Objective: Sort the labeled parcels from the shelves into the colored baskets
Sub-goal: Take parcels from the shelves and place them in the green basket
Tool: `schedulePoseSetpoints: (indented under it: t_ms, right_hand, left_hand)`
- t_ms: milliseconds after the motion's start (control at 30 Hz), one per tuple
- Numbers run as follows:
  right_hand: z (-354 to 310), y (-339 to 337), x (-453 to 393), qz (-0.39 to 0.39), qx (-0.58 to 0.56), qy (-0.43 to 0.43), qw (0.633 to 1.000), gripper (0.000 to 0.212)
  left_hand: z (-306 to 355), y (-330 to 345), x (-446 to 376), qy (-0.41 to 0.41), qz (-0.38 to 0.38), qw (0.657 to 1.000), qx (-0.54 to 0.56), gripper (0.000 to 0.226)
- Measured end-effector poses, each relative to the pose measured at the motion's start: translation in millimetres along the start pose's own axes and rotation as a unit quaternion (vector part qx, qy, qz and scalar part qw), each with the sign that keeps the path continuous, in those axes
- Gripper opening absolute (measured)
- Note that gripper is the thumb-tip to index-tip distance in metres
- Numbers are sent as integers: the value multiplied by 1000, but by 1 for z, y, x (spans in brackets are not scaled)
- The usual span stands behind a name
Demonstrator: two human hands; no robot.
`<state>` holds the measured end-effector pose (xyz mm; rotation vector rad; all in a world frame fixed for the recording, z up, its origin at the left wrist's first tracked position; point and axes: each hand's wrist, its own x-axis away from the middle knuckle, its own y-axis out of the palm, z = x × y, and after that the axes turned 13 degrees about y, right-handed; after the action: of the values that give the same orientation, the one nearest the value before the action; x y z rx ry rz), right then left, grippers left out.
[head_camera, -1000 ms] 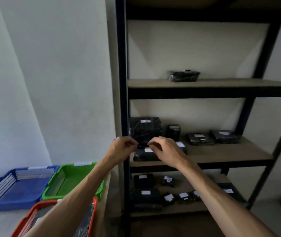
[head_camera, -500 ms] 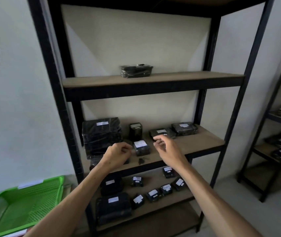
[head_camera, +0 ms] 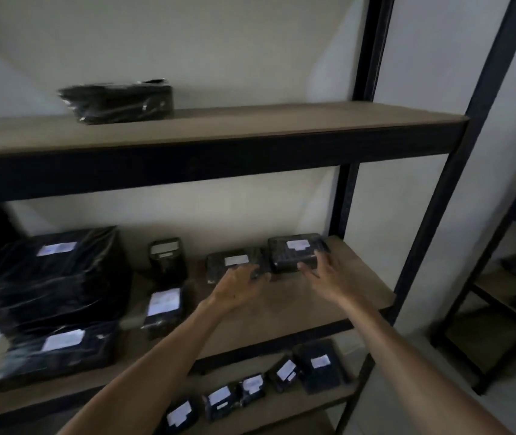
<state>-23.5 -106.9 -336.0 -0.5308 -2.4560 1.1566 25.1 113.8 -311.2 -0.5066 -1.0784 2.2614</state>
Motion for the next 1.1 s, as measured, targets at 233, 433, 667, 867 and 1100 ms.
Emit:
schedulePoseSetpoints:
  t_ms: [233,433,667,867,1100]
  right_hand:
    - [32,-17,-113,-66,-101,124,985,81]
    - [43,-2,-161,-146,-230,149,951,67]
    - [61,-11,-149,-182,-300,124,928,75]
    - [87,2,-159,-209,-355,97,906,133]
    - [74,-19,-120,-237,-422,97,870,56]
  left_hand:
    - [2,65,-118,-103,66,992,-34,52]
    - [-13,76,-151,-169,136,974,-71,52]
    - [-27,87,-132,-145,208,966,-42,58]
    - [-30,86,-110,-115,217,969,-41,63]
    - [-18,85,-98,-87,222,971,-20,56]
